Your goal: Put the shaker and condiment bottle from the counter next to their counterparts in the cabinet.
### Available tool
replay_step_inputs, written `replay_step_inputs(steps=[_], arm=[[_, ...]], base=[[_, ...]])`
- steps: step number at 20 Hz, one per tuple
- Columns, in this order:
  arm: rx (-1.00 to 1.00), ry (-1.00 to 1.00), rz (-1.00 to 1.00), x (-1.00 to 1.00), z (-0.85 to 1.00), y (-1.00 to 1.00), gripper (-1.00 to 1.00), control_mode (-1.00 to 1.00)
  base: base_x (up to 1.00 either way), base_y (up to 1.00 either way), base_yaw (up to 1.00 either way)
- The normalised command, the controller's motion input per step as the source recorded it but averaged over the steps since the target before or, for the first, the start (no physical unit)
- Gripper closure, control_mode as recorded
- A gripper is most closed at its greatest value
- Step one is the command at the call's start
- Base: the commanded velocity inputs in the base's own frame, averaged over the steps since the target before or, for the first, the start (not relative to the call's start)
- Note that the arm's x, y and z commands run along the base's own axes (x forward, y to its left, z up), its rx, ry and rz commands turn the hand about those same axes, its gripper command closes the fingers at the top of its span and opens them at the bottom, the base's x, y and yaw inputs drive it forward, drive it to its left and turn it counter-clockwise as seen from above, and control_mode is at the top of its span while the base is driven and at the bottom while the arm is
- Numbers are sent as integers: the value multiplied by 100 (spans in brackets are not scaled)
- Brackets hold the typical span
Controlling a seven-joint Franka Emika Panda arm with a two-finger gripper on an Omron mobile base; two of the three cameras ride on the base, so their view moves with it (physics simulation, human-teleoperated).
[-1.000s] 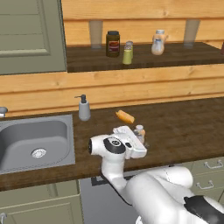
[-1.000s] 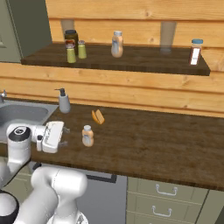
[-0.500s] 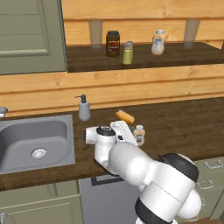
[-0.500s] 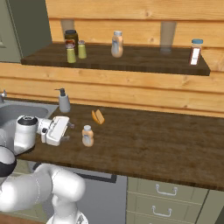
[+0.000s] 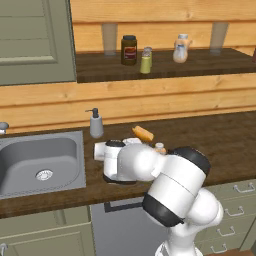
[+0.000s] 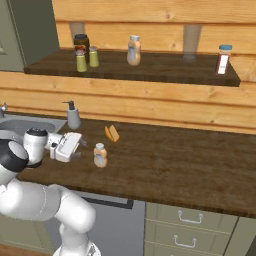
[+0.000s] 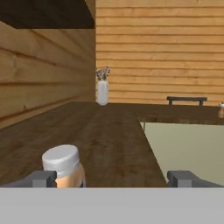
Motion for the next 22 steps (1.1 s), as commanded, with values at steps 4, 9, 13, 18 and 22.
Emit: replay_step_inputs(steps=[4,9,13,18,22], arm=[[0,0,0,14,-15,0,-100,-100],[0,0,0,10,-23,-7,-100,-100],[0,0,0,14,-21,-9,-100,-100],[0,0,0,14,-11,-9,-100,-100],[0,0,0,8,-18,-5,-100,-100]], base=[[0,0,0],[0,0,0],[0,0,0],[0,0,0],[0,0,0]])
